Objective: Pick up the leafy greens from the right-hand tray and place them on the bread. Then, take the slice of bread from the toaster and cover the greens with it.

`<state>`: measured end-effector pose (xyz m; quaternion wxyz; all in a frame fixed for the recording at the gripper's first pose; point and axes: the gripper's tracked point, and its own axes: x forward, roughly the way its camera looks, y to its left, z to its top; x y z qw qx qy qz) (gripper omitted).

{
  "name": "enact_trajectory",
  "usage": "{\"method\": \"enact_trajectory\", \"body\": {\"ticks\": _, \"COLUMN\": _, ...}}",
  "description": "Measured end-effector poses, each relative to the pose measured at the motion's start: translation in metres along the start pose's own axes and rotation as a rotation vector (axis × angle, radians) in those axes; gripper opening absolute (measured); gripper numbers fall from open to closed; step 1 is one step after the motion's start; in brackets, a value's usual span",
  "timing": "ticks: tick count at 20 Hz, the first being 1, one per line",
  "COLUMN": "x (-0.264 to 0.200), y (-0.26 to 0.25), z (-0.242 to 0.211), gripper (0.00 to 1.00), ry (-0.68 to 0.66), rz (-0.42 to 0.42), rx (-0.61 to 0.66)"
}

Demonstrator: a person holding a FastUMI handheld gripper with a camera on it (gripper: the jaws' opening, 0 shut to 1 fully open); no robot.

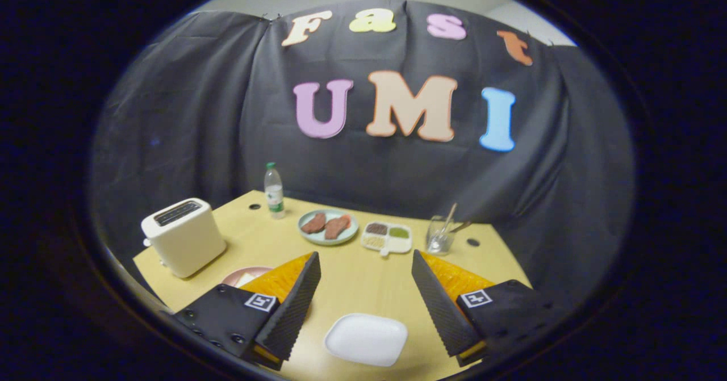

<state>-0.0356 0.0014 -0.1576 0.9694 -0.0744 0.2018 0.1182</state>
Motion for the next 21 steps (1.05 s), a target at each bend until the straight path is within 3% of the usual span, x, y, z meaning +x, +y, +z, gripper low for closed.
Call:
{"method": "enact_trajectory", "body": {"ticks": 6, "x": -0.017, "y": -0.003, "z": 0.057, "gripper": 1.00, "ry": -0.189, "rz": -0.098, "rx": 0.002}}
{"method": "enact_trajectory", "body": {"ticks": 12, "x": 0.002, "y": -0.010, "z": 0.062, "gripper": 1.00, "ry": -0.193, "rz": -0.102, "rx": 0.102}}
{"method": "enact_trajectory", "body": {"ticks": 21, "x": 0.002, "y": -0.032, "z": 0.082, "gripper": 1.00, "ry": -0.234, "rz": -0.134, "rx": 0.111}}
